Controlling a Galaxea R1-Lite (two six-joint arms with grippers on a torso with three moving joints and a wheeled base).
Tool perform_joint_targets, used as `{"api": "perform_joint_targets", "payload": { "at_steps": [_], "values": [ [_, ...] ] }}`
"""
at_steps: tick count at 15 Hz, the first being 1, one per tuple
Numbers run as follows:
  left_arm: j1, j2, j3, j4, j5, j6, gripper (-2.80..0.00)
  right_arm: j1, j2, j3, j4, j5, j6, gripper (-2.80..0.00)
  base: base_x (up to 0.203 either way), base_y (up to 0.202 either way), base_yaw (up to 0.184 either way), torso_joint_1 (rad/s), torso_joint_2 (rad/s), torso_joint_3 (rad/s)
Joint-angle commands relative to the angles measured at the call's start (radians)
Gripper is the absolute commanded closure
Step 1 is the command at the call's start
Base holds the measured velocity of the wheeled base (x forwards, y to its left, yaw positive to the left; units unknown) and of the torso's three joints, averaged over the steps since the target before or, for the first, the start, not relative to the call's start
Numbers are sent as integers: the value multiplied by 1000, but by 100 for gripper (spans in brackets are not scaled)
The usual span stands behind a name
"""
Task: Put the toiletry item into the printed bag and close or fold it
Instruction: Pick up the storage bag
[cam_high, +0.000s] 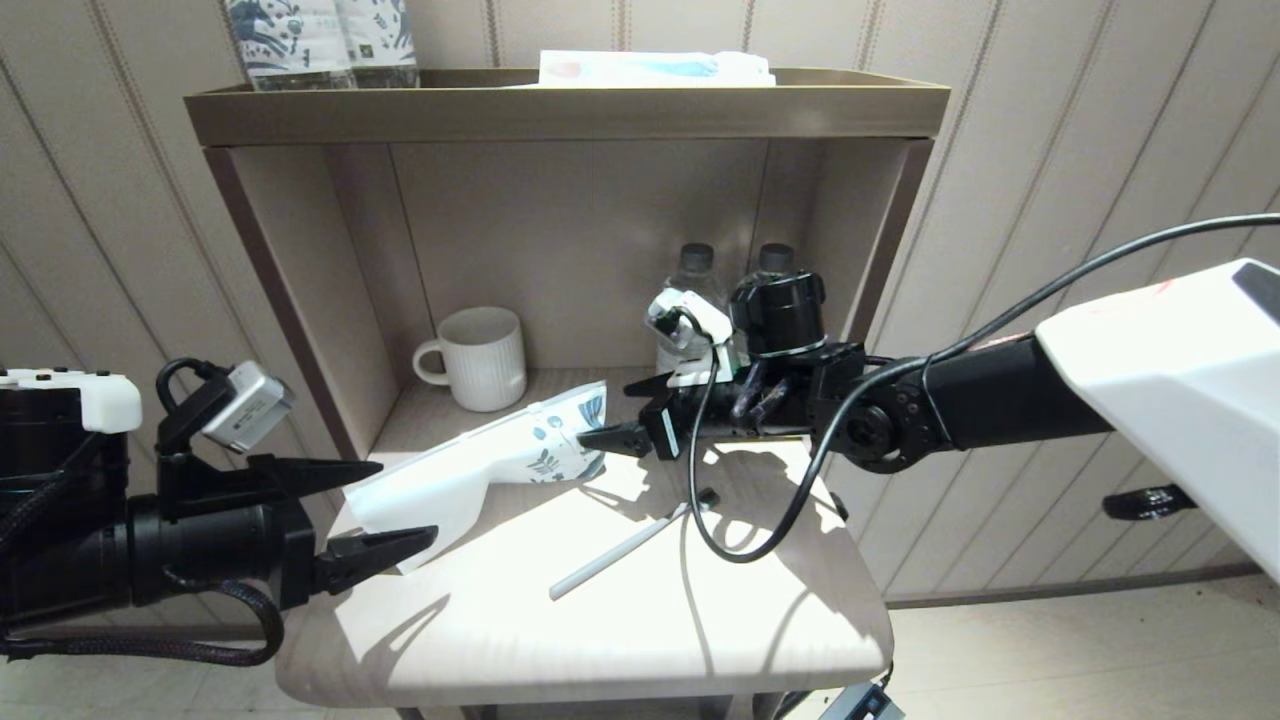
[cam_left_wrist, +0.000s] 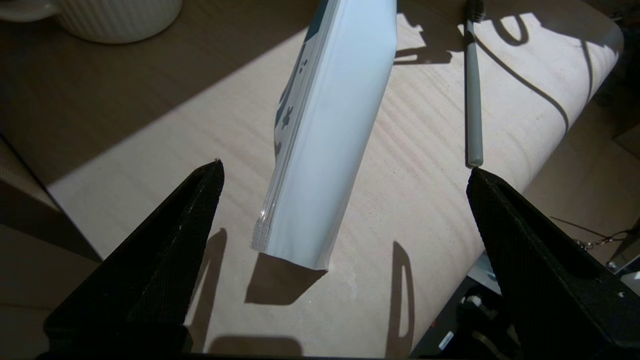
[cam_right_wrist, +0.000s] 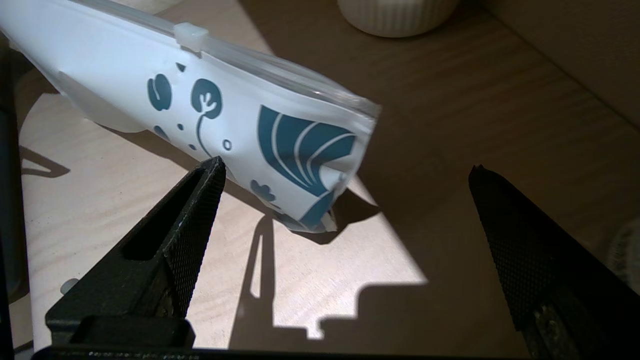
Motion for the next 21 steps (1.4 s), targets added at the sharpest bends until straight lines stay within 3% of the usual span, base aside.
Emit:
{"api": "perform_joint_targets", "payload": {
  "at_steps": [1,4,11,18,21],
  "values": [
    [-1,2,2,-3,-5,1,-280,9,13,5,-4,14,-2,-280,0,0,0,0,0,0],
    [-1,7,2,-3,-5,1,-280,20,-1,15,-6,58,-1,-280,0,0,0,0,0,0],
    [21,-5,12,-3,-4,0,-280,61,-29,57,-13,80,-6,-280,0,0,0,0,0,0],
    [201,16,7,-77,-1,35,-280,47,-209,156,-13,79,-6,-280,0,0,0,0,0,0],
    [220,62,-2,-91,20,72,-280,47,-262,196,-12,79,-6,-280,0,0,0,0,0,0]
  ]
}}
